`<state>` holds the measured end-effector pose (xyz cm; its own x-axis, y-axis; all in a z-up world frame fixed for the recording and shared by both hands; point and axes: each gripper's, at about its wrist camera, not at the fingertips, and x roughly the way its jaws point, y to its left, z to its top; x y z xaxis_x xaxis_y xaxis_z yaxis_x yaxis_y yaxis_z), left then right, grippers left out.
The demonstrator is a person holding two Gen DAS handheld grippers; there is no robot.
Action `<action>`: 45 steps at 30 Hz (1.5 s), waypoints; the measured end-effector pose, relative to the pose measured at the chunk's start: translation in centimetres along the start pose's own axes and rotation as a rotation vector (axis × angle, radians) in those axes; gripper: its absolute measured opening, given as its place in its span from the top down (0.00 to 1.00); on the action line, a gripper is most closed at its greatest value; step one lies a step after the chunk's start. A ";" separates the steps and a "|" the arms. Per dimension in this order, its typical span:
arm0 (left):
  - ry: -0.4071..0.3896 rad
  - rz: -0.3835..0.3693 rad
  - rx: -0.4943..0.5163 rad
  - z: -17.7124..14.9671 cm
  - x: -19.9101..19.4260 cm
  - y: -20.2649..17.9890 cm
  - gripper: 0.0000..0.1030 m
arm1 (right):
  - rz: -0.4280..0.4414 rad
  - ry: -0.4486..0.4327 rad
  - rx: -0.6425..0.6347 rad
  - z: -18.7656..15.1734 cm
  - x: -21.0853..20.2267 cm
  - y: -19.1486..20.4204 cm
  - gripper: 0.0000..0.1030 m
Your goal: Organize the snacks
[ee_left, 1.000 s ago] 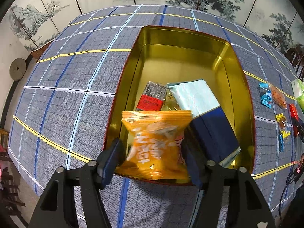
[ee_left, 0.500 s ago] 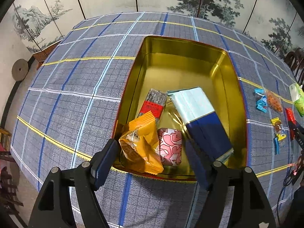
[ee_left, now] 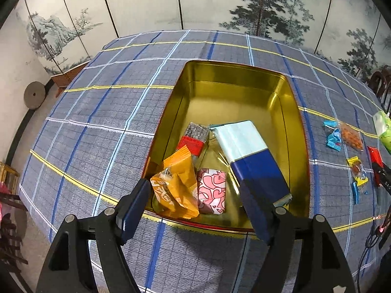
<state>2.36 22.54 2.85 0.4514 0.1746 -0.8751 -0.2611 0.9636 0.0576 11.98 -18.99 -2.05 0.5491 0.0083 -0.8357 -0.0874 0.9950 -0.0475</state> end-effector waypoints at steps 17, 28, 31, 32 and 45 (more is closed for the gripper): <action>-0.028 -0.031 0.014 -1.1 -1.4 0.3 0.24 | 0.115 -0.063 0.029 1.1 -4.6 3.8 0.57; -0.066 -0.014 -0.087 -0.9 -3.4 4.1 0.23 | 0.331 -0.104 -0.060 3.6 -8.2 13.1 0.57; -0.058 0.005 -0.108 -1.1 -3.4 5.2 0.23 | 0.377 -0.101 -0.097 3.8 -8.5 16.1 0.57; -0.057 0.011 -0.113 -1.2 -3.5 5.5 0.23 | 0.397 -0.100 -0.117 3.8 -8.6 17.4 0.57; -0.014 0.079 -0.190 -3.1 -3.2 9.6 0.22 | 0.530 -0.072 -0.285 4.1 -9.3 28.3 0.57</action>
<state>-4.23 30.61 4.76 0.4341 0.2524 -0.8648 -0.4522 0.8913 0.0332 7.82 9.51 6.62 0.4236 0.5120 -0.7473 -0.5781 0.7879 0.2121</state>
